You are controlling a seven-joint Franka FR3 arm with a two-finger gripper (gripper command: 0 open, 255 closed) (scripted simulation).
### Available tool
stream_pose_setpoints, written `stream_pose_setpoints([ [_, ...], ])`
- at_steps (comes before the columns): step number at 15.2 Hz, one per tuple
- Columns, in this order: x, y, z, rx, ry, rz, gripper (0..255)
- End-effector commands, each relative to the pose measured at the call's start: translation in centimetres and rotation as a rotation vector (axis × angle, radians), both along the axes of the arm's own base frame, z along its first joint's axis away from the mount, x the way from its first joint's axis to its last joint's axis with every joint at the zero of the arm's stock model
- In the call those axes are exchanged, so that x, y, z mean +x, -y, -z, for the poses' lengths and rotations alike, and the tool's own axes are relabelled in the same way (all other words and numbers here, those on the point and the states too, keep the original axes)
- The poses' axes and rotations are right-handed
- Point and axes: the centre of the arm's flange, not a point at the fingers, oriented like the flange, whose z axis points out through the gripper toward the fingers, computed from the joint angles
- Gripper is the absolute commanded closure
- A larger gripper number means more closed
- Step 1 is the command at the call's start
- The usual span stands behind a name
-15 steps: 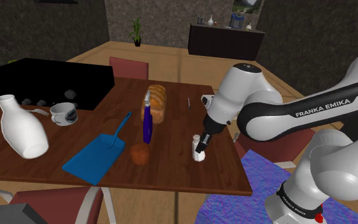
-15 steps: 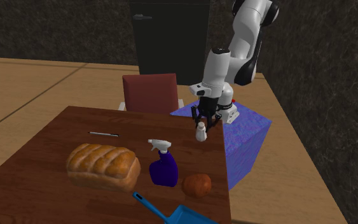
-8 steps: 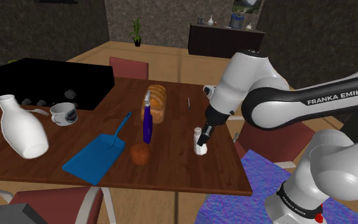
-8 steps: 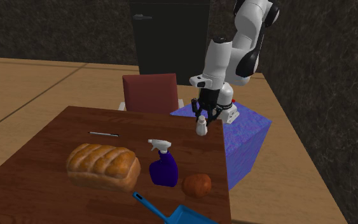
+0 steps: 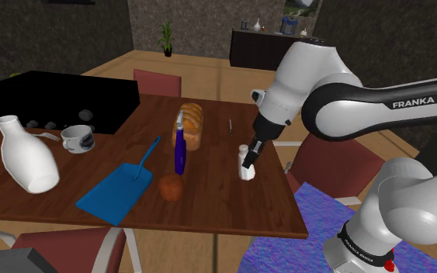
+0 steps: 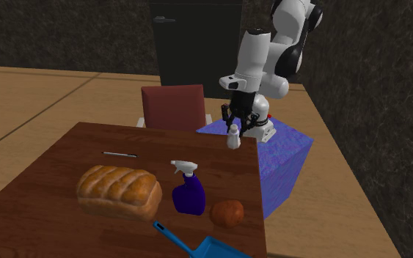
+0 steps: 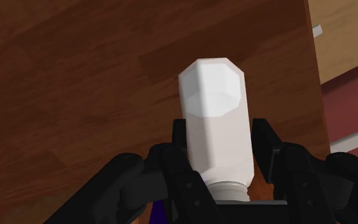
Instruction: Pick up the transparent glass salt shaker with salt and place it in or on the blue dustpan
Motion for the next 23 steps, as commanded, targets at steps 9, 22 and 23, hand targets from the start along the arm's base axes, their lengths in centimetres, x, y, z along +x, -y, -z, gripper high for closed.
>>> stream_pose_setpoints([
  [9,-0.1,0.1,-5.1,0.0,0.0,0.0,255],
  [22,13.8,-10.0,-5.8,0.0,0.0,0.0,255],
  [23,14.9,-10.8,-5.8,0.0,0.0,0.0,255],
])
